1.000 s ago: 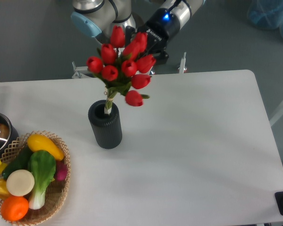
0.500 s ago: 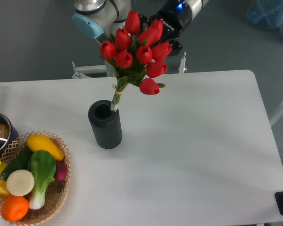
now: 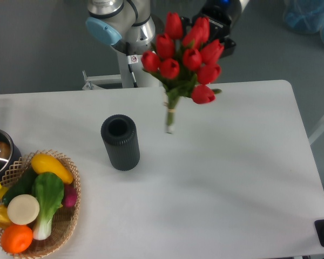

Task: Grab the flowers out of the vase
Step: 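Carry the tulip bunch away from the vase and hold it aloft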

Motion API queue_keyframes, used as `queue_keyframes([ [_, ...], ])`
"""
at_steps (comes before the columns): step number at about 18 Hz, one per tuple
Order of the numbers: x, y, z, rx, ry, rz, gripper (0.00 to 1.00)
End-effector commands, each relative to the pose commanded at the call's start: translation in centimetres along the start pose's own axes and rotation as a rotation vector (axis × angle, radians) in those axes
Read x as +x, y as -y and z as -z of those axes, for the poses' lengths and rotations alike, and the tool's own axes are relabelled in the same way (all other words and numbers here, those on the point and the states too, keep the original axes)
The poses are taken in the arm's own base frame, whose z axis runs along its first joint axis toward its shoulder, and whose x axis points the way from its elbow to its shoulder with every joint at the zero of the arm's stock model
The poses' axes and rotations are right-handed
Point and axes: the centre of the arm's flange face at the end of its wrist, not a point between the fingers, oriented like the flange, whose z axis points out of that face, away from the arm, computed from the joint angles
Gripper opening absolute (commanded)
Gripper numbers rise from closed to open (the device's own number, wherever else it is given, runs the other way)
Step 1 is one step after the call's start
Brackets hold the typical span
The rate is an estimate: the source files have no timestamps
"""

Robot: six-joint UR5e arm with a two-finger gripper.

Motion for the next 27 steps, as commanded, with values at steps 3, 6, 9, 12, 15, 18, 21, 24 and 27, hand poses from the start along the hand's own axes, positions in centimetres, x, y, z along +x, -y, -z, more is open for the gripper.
queue_keyframes([
  [3, -1.6, -1.2, 1.2, -0.158, 0.055, -0.072, 0.00],
  [6, -3.3, -2.0, 2.0, -0.316, 0.090, -0.108, 0.00],
  [9, -4.3, -3.8, 3.8, -0.512, 0.146, -0.085, 0.00],
  [12, -5.2, -5.3, 4.9, -0.662, 0.174, -0.072, 0.00],
  [15, -6.0, -5.9, 4.9, -0.804, 0.182, -0.077, 0.00],
  [18, -7.1, -5.5, 4.8, -0.859, 0.189, -0.089, 0.00],
  [21, -7.8, -4.9, 3.7, -0.943, 0.171, -0.111, 0.00],
  [24, -8.5, -4.4, 1.4, -1.071, 0.118, -0.127, 0.00],
  [27, -8.8, -4.5, 0.3, -1.136, 0.116, -0.111, 0.00],
])
